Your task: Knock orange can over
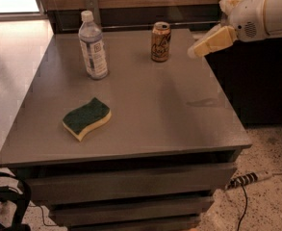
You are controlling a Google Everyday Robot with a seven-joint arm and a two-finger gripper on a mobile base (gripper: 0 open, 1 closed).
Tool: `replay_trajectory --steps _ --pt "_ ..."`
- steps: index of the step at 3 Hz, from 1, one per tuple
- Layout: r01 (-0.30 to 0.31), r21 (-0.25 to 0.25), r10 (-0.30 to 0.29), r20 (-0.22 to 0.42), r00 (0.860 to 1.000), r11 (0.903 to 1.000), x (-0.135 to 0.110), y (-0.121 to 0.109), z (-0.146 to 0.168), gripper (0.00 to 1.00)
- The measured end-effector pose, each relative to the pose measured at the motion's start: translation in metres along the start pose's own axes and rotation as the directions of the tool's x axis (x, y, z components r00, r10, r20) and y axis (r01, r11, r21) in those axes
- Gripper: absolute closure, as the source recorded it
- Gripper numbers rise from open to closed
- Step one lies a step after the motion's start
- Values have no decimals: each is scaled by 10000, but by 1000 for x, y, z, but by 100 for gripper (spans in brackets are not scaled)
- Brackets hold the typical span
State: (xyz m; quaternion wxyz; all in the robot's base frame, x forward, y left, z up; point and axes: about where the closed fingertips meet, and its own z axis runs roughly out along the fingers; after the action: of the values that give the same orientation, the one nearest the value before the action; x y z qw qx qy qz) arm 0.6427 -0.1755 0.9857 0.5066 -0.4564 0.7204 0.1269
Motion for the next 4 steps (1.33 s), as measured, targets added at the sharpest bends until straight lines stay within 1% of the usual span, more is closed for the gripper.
replay_trajectory --steps 1,2,3,4 --pt "-49 -7 49 33 10000 10000 0 -1 2 0" --pt "-448 -62 449 294 9986 9990 5 -11 17 0" --pt "-866 -138 875 806 9929 9961 9 -24 49 0" --pt "-1114 -140 1123 1260 9857 9937 15 -36 80 0"
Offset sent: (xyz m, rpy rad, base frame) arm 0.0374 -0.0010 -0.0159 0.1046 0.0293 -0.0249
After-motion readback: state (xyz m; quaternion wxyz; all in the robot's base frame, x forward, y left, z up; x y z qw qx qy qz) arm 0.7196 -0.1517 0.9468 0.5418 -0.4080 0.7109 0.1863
